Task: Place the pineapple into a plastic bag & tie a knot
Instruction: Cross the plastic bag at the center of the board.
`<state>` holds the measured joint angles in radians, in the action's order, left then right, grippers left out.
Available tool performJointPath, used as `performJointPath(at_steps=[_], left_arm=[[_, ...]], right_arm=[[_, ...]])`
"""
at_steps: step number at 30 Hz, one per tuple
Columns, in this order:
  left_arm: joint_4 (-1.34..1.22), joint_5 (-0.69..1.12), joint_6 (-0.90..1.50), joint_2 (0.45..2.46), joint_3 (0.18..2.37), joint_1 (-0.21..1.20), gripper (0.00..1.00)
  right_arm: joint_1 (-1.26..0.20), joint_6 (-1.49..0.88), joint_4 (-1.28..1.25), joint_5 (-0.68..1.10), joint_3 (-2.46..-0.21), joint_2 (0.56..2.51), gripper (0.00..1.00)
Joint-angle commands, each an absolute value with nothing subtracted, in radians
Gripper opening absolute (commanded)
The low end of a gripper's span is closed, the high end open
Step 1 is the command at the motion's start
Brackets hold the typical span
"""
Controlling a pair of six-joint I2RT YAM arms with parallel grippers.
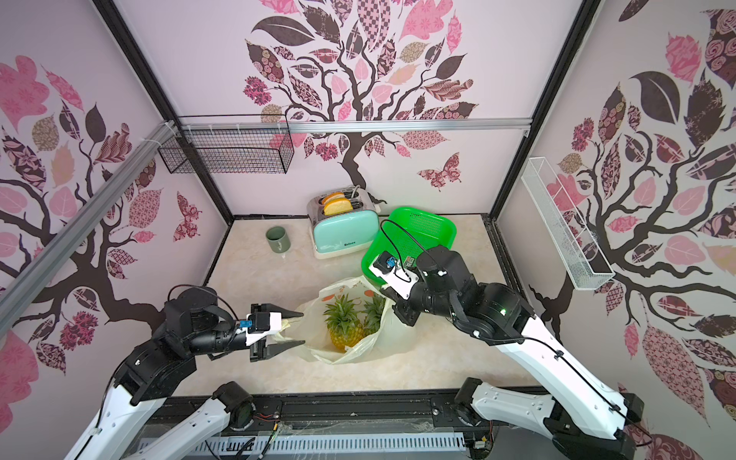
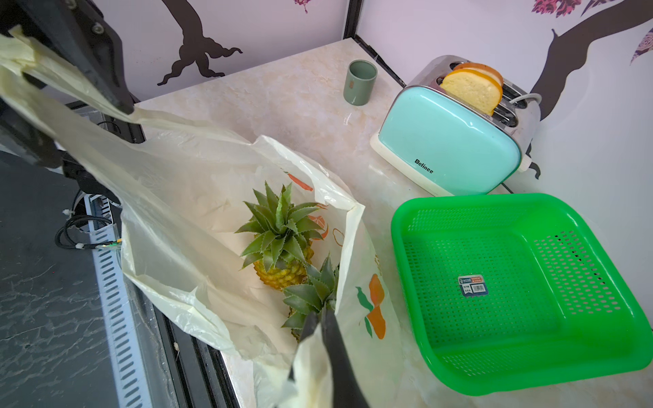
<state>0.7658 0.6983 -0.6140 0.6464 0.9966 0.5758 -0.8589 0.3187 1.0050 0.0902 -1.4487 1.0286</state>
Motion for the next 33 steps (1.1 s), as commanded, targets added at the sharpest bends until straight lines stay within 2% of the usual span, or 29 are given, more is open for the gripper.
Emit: performJointPath(at_steps=[1, 5, 10, 16, 20, 28, 33], left_arm=[[0.712, 0.709, -0.623, 0.666, 0.986, 0.571, 0.4], [0.704, 0.699, -0.614, 0.68, 0.997, 0.571, 0.25], [0.649, 0.689, -0.519, 0.715, 1.015, 0.571, 0.0], [0.388, 0.575, -0.119, 0.818, 1.003, 0.574, 0.0], [0.385, 0.488, 0.09, 0.9, 1.072, 0.59, 0.0], [0.458, 0.484, 0.283, 1.107, 1.201, 0.689, 0.0], [0.448, 0.503, 0.357, 1.237, 1.261, 0.7, 0.0]], right_arm=[[-0.858, 0.319, 1.011, 0.109, -1.487, 1.029, 0.0], [-0.858, 0.32, 1.014, 0.1, -1.487, 1.025, 0.0], [-0.857, 0.343, 0.994, 0.09, -1.474, 1.017, 0.0], [-0.858, 0.371, 0.921, 0.142, -1.464, 1.036, 0.0], [-0.859, 0.354, 0.852, 0.298, -1.433, 1.063, 0.0], [-0.871, 0.323, 0.577, 0.57, -1.26, 1.093, 0.0], [-0.871, 0.305, 0.474, 0.559, -1.171, 1.09, 0.0]])
